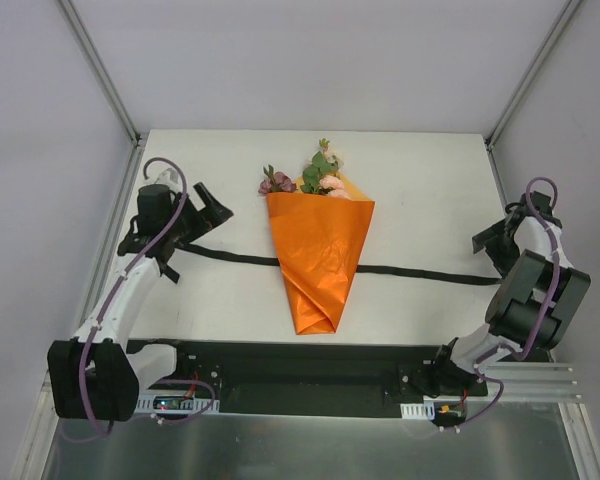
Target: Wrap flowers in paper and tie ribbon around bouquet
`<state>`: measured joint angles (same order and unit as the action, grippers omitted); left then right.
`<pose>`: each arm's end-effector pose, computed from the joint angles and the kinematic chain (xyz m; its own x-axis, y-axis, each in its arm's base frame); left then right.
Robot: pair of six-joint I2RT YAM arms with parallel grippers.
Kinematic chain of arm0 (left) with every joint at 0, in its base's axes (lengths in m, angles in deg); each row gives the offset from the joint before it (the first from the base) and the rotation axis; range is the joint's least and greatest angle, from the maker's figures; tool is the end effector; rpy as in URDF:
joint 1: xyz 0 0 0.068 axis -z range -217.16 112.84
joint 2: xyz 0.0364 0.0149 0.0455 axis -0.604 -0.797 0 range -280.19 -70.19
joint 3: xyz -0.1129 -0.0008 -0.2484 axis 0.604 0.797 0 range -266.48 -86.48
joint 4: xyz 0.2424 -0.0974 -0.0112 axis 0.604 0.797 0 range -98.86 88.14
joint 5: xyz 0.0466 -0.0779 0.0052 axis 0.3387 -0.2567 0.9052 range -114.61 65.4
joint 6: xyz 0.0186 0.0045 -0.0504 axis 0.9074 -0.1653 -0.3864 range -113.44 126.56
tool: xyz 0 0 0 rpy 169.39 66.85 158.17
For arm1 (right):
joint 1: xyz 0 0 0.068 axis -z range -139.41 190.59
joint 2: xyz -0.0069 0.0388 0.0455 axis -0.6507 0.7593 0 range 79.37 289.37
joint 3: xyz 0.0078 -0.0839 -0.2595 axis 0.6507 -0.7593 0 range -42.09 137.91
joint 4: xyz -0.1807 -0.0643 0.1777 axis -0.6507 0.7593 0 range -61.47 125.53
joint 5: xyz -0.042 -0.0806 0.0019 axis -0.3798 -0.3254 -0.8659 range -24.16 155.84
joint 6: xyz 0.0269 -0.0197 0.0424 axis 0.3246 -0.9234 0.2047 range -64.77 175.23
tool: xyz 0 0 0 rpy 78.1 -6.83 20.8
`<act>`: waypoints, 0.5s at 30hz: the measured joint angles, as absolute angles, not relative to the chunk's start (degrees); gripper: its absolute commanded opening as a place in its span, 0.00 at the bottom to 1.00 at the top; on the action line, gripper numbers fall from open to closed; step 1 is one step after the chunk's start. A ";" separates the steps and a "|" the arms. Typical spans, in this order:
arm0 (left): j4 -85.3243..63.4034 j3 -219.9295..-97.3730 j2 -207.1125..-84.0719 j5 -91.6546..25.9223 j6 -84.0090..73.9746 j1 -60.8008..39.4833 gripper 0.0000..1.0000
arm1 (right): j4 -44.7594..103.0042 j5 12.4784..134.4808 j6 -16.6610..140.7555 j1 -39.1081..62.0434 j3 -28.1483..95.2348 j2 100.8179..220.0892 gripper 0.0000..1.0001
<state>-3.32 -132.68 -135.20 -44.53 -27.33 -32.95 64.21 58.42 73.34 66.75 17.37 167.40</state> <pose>0.2561 -0.0311 0.2862 -0.5525 -0.4850 -0.6779 0.0849 0.7763 -0.6246 0.2693 -0.1373 0.2144 -0.6170 0.6463 -0.4491 0.7146 0.6991 0.0245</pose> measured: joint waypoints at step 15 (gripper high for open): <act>22.04 -144.37 -158.72 -30.74 -38.56 -46.68 0.91 | 68.01 52.25 80.31 67.31 20.61 176.58 0.84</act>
<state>22.04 -144.37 -158.72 -30.74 -38.56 -46.68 68.01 52.25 80.31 67.31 20.61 176.58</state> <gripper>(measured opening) 0.905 0.846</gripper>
